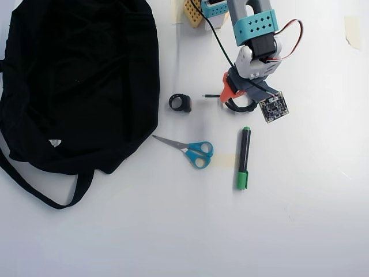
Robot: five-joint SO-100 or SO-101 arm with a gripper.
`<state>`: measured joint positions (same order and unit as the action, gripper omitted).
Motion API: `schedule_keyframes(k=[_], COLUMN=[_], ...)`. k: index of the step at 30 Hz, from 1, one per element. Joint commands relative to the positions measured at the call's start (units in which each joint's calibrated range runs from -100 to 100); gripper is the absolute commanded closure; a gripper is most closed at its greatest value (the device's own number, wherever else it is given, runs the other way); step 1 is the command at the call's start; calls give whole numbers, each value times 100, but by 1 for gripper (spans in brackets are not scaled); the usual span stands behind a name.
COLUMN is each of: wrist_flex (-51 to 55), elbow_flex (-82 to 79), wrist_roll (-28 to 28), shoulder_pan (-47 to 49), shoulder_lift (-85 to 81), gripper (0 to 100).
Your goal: Put the cable into the black bag
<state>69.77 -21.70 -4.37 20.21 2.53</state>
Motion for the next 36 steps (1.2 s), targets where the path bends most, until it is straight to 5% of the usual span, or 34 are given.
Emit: schedule_keyframes(k=[1,36], wrist_flex=[60,-440], elbow_flex=[13,112], wrist_roll=[18,23], shoulder_pan=[-46,89], shoulder_lift=[-278,70], gripper=[72,68])
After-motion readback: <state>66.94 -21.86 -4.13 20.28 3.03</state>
